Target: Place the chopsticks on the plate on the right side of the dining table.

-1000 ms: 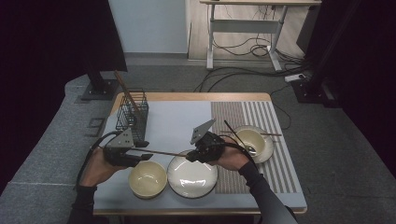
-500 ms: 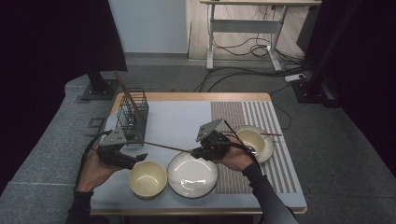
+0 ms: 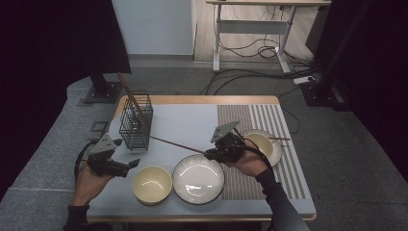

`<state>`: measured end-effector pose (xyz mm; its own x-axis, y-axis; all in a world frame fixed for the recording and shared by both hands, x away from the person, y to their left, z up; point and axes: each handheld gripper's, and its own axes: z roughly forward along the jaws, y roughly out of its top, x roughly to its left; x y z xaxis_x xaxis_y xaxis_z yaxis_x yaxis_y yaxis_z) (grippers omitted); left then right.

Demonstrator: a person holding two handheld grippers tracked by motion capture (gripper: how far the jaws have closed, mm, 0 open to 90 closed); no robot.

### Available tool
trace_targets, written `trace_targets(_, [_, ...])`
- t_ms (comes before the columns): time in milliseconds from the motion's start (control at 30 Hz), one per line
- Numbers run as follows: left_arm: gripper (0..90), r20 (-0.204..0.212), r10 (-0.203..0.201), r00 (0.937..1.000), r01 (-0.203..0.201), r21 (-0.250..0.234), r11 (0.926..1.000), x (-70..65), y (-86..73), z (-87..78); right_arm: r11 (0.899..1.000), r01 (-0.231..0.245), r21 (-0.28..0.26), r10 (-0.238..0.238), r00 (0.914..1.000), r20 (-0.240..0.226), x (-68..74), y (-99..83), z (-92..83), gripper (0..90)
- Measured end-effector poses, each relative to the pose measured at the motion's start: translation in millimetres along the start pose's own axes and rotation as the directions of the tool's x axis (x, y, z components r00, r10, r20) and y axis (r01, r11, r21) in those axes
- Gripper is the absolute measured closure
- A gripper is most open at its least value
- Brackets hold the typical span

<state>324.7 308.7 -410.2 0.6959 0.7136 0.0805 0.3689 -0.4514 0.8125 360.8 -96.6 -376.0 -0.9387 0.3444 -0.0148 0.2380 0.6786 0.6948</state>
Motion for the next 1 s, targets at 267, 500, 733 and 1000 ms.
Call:
trace_targets(267, [0.0, -0.049, -0.078, 0.9957, 0.078, -0.009, 0.9969, 10.4, -26.6, -6.0, 1.0, -0.03, -0.003, 0.03, 0.9987, 0.041, -6.7, -7.4, -8.6, 83.9])
trace_targets(500, [0.0, -0.103, -0.113, 0.9883, 0.116, 0.021, 0.993, 13.1, -50.0, -3.6, 0.997, -0.071, 0.0, 0.071, 0.9934, 0.091, -13.7, -17.8, -15.7, 83.9])
trace_targets(733, [0.0, -0.13, -0.136, 0.9822, 0.142, 0.043, 0.9889, 11.3, -72.0, 4.7, 0.993, -0.118, -0.008, 0.118, 0.9829, 0.141, -23.0, -29.3, -26.4, 83.9])
trace_targets(1000, [0.0, -0.129, -0.141, 0.9815, 0.154, 0.097, 0.9834, 5.8, -89.5, 17.0, 0.987, -0.162, -0.02, 0.163, 0.9677, 0.193, -31.6, -43.2, -41.4, 83.9])
